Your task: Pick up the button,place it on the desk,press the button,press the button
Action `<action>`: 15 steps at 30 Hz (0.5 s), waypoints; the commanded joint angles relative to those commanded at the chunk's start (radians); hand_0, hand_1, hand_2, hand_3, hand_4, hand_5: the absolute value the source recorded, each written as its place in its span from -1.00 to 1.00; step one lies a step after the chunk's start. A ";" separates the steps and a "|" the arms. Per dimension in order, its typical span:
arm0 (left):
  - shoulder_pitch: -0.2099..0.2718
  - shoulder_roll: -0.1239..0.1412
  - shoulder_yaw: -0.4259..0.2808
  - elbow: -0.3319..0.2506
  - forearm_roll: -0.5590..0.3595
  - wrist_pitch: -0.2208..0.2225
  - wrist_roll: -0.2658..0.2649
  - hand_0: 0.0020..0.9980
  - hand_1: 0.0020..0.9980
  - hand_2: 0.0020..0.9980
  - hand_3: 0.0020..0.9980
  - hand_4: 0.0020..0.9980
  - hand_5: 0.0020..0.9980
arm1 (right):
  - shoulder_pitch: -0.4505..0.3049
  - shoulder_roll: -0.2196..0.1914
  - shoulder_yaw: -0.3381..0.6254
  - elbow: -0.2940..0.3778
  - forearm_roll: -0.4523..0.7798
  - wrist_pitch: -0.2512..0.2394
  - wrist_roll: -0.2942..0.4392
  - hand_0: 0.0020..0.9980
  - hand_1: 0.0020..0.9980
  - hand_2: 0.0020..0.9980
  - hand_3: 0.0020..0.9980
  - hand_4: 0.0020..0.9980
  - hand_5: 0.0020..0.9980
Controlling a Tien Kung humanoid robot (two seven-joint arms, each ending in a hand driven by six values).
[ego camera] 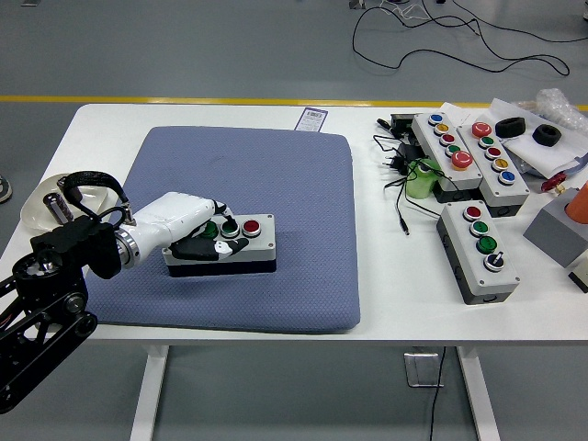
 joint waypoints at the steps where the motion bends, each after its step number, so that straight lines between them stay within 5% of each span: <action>1: 0.000 0.000 0.001 0.003 0.001 -0.005 0.002 -1.00 -1.00 -1.00 0.24 0.44 1.00 | 0.000 0.000 0.000 0.000 0.000 0.000 0.000 0.32 0.30 0.41 0.21 -0.09 -0.34; 11: 0.004 0.000 -0.016 -0.010 -0.002 0.025 -0.003 -1.00 -1.00 -1.00 0.23 0.44 1.00 | 0.004 0.000 -0.003 0.000 0.003 0.000 0.000 0.32 0.30 0.41 0.21 -0.09 -0.34; 15: 0.010 -0.006 -0.062 -0.029 -0.008 0.109 -0.014 -1.00 -1.00 -1.00 0.33 0.44 1.00 | 0.004 0.000 -0.004 0.000 0.004 0.000 0.001 0.32 0.30 0.40 0.21 -0.09 -0.34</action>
